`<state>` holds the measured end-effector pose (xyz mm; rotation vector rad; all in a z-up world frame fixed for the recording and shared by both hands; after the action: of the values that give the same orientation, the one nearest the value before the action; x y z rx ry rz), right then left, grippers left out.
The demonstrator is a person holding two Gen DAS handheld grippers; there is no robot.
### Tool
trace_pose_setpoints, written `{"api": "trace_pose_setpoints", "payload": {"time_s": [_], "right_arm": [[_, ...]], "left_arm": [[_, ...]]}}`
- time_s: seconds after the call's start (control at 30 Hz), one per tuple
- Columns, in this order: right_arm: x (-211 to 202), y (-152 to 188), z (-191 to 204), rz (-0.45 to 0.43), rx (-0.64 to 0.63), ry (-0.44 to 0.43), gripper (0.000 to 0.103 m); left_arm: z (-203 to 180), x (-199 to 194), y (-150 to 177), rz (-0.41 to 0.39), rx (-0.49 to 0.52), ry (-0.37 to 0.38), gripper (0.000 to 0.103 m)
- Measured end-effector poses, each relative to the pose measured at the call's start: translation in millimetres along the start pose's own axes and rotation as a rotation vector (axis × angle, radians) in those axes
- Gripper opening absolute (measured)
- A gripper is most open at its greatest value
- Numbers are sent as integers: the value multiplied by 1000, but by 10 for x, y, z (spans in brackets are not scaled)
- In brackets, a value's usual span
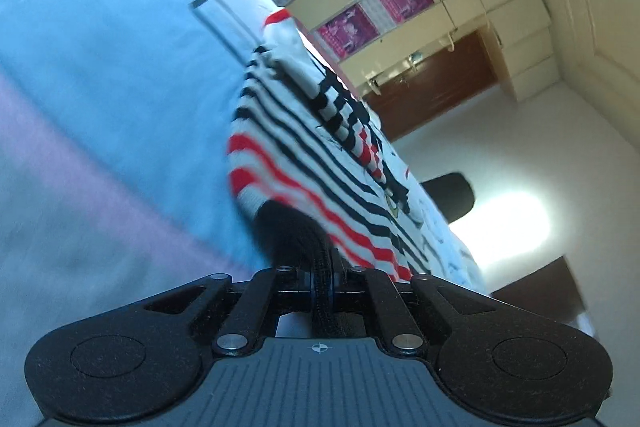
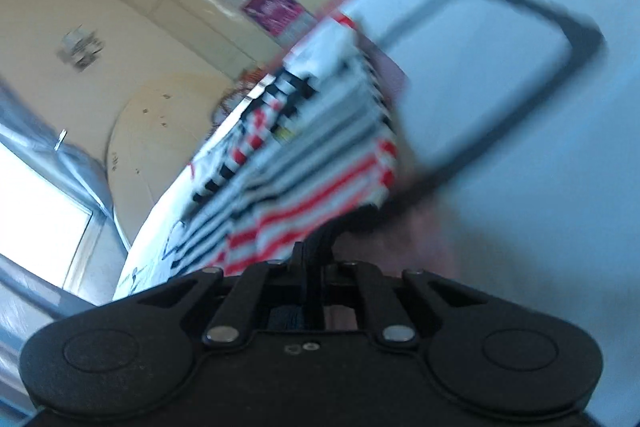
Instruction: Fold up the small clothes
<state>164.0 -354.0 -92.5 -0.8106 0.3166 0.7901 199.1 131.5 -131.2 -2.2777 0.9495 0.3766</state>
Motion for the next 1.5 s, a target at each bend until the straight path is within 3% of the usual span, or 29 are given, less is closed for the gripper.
{"api": "trace_pose_setpoints", "payload": {"time_s": [0.23,0.4,0.63,0.8,0.87,0.93,0.97,1.03,1.07,1.13,1.23,1.3,1.4,1.43,1.5], "right_arm": [[127,-838,440,-63,-192,8,6],[496,-1543,593,-115,-236,-8,6],[1452,-2370,415,-72,-218,-27,6],[2315,-2768,82,6,-133,-37,7],[2668,-2892,-61,47,-115,-6,18],[2826,-2946,-178,21,-101,47,34],[2808,-2943,-231,-14,-96,45,46],[2651,-2916,-291,-90,-97,16,65],[2568,-2893,-314,-127,-105,7,67],[2506,-2884,-348,-128,-119,-10,62],[2566,-2870,-266,-59,-201,2,57],[2665,-2898,-143,-37,-295,61,56],[2818,-2910,47,11,-417,111,56],[2889,-2892,115,40,-469,147,55],[3057,-2826,224,98,-576,181,37]], "left_arm": [[-496,130,-862,-145,82,77,4],[-780,495,-1615,-177,153,79,5],[-701,1319,-2441,-158,169,11,5],[-423,2028,-2796,-116,172,-49,5],[-248,2354,-2903,-102,149,-130,5],[-64,2506,-2927,-113,77,-146,6],[-17,2518,-2909,-130,52,-120,9],[-51,2486,-2840,-179,96,-88,32],[-86,2461,-2810,-205,122,-83,52],[-179,2404,-2779,-263,191,-128,70],[-340,2380,-2811,-259,288,-158,70],[-429,2479,-2879,-177,365,-270,69],[-492,2695,-2949,-31,443,-370,69],[-491,2755,-2970,-4,448,-389,66],[-554,2799,-2965,0,493,-434,39]]}}
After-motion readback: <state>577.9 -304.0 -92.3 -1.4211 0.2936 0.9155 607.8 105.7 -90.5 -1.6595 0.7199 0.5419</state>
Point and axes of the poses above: each gripper's, at about its wrist camera, not at the fingertips, and x roughly the way its jaws point, z to its left, y to its underside, the point moved 1 cm from there along x, roughly the way its jaws point, and after that the axes turned 4 degrees about z, right-handed, at the moved point
